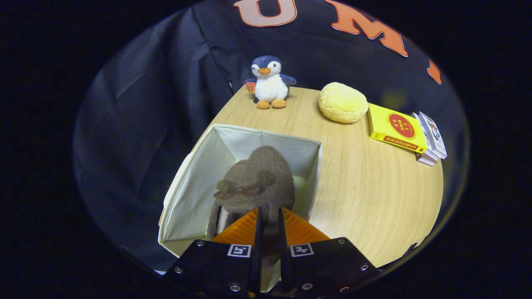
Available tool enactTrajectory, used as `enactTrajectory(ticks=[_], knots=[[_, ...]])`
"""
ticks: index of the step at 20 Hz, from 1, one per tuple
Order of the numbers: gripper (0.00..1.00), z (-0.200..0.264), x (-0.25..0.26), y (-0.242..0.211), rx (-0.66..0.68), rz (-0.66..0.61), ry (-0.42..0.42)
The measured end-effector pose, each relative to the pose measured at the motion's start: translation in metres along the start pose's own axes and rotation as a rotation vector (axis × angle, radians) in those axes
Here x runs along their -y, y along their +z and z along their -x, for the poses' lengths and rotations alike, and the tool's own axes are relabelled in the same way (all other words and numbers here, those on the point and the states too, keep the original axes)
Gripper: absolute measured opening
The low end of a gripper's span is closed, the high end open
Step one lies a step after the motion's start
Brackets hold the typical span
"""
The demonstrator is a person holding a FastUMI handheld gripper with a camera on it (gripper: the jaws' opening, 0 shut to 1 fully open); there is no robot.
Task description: Open the storage box then place both shoes into the box .Put the left shoe in first, then the right shoe, with the right side of both shoes facing outward in a uniform manner.
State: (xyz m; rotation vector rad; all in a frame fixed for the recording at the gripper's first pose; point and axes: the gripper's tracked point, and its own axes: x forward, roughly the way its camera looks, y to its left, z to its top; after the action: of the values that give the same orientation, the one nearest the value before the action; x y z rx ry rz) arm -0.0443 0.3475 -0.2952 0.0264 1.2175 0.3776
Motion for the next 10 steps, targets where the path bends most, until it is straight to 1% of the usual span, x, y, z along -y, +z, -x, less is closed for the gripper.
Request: enactTrajectory(ticks=[4, 5, 7, 10], knots=[[0.35, 0.026, 0.003, 0.013, 0.074, -0.011, 0.075], [0.41, 0.035, 0.007, 0.019, 0.104, -0.016, 0.090], [0.49, 0.054, 0.018, 0.031, 0.170, -0.017, 0.114], [0.66, 0.086, 0.041, 0.054, 0.290, -0.007, 0.127]])
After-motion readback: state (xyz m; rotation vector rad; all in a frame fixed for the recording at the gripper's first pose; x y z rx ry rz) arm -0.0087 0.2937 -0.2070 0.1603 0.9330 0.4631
